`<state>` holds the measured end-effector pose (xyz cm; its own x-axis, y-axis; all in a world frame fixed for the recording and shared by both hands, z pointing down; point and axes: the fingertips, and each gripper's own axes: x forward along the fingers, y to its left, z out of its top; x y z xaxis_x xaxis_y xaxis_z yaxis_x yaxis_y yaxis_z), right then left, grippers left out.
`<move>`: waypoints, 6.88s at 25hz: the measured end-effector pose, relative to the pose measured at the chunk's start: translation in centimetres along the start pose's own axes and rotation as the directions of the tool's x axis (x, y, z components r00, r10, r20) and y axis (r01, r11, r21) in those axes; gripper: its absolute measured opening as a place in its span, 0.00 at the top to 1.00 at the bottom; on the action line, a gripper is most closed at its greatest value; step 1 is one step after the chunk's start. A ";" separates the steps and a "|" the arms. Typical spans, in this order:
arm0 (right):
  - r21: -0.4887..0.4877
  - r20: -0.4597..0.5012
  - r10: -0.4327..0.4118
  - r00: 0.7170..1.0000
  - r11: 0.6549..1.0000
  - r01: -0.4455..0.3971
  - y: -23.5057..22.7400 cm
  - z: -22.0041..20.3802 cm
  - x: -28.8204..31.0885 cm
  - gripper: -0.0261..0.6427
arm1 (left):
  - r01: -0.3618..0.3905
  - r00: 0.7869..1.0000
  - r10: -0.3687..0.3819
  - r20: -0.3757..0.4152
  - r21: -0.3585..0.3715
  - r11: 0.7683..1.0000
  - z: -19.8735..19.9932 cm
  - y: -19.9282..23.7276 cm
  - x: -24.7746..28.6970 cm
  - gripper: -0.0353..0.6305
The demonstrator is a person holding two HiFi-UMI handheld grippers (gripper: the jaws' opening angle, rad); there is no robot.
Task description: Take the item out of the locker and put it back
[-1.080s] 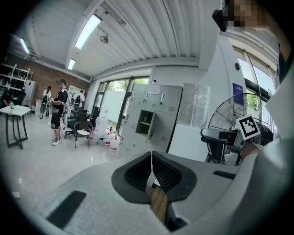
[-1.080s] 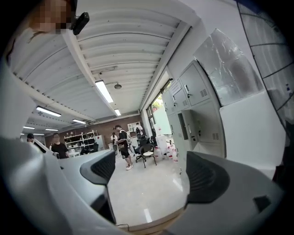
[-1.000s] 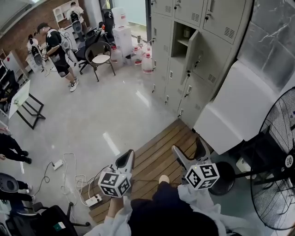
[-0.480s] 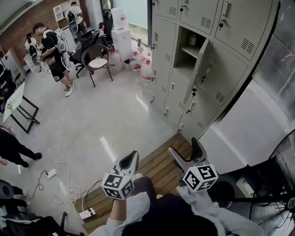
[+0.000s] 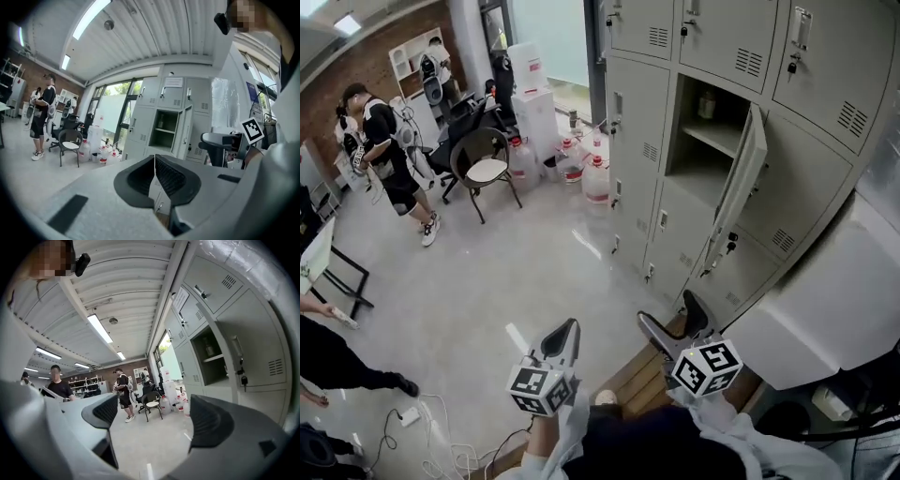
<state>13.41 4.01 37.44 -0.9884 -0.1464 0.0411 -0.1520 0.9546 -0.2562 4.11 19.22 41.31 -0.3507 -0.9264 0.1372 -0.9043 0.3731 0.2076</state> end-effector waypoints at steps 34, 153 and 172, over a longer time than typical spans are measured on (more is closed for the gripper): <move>-0.074 0.354 -0.344 0.870 0.917 0.392 -30.6 14.3 31.8 0.27 | 0.384 0.923 -0.382 -0.039 0.107 0.917 5.4 15.5 45.7 0.93; 0.540 -0.001 -0.566 0.824 0.694 0.477 -41.9 3.5 34.6 0.51 | 0.870 0.487 -0.844 -0.224 0.044 0.491 4.0 11.7 61.1 0.93; 0.468 -0.045 -0.713 0.700 0.603 0.645 -52.0 6.3 32.9 0.51 | 0.850 0.523 -0.818 -0.239 0.076 0.521 4.3 10.1 63.1 0.93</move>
<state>-11.23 -52.13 46.04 -0.5830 -0.7714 0.2551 -0.7304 0.3601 -0.5804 -28.23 -35.65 47.92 0.6146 -0.7775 0.1333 -0.7879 -0.5970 0.1508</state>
